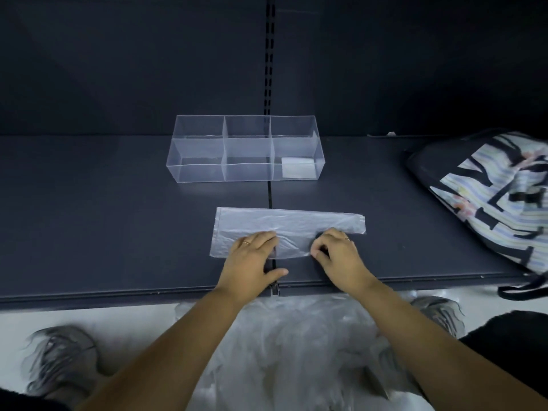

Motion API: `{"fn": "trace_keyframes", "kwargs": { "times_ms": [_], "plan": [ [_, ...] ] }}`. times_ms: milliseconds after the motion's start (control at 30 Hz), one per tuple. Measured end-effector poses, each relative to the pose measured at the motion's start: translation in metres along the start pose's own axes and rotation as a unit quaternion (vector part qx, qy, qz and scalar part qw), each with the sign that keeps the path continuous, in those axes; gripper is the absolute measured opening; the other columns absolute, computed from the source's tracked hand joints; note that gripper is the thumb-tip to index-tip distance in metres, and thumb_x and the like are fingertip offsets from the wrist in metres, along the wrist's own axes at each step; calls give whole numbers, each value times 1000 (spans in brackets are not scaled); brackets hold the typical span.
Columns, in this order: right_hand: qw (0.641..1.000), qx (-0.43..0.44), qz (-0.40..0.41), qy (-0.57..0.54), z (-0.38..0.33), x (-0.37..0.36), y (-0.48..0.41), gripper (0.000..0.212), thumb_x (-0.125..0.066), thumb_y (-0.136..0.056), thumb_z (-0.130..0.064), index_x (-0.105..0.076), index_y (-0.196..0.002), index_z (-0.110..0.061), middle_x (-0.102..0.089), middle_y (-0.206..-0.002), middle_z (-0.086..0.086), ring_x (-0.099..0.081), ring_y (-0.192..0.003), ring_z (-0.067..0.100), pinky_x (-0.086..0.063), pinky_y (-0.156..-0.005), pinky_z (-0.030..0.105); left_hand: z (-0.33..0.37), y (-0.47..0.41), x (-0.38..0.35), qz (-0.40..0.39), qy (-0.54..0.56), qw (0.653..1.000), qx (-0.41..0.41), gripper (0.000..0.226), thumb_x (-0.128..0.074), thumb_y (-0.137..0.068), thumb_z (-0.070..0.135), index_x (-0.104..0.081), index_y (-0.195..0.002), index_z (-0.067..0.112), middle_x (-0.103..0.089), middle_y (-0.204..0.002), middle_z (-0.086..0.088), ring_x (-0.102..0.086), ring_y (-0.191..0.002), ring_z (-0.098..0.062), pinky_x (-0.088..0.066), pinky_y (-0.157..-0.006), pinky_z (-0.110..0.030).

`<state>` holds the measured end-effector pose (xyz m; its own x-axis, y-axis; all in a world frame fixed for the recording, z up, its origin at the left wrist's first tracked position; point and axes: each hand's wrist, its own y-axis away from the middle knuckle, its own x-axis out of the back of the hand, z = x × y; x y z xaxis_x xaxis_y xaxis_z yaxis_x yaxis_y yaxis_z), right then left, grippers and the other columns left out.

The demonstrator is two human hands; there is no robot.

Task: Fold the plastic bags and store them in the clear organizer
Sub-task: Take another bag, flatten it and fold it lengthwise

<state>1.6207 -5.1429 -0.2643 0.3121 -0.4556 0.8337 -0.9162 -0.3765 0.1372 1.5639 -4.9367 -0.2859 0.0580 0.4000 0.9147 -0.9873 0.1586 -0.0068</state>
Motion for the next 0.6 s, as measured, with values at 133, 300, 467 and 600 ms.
{"fn": "trace_keyframes", "kwargs": {
  "times_ms": [133,300,467,600],
  "plan": [
    [985,-47,-98,-134,-3,26,-4,20,-55,-95,-15,-57,-77,-23,-51,-94,-3,-50,-81,5,-33,-73,2,5,-8,2,28,-30,999,2,44,-63,-89,36,-59,-129,18,-58,-133,4,-51,-122,-19,-33,-102,-33],
    [999,-34,4,5,-9,31,-6,20,-68,-84,-39,-58,-97,-29,-42,-111,-8,-40,-104,6,-22,-98,24,17,-12,11,51,-99,994,-4,22,-77,-73,5,-73,-91,17,-73,-97,4,-66,-86,-23,-49,-78,-32],
    [985,110,-33,128,-22,17,-4,75,-75,-68,-53,-45,-134,-32,-40,-132,-15,-29,-126,10,-5,-105,26,24,-9,7,14,-140,990,24,22,-52,-92,16,-66,-108,24,-66,-111,7,-58,-103,-17,-33,-90,-28],
    [999,46,-18,-21,-15,5,-11,11,-68,-85,-17,-71,-96,-15,-67,-103,-5,-59,-102,16,-37,-98,28,21,-5,18,23,-88,995,45,21,-47,-95,21,-68,-97,21,-69,-101,7,-59,-99,-19,-33,-88,-29]
  ]
}}
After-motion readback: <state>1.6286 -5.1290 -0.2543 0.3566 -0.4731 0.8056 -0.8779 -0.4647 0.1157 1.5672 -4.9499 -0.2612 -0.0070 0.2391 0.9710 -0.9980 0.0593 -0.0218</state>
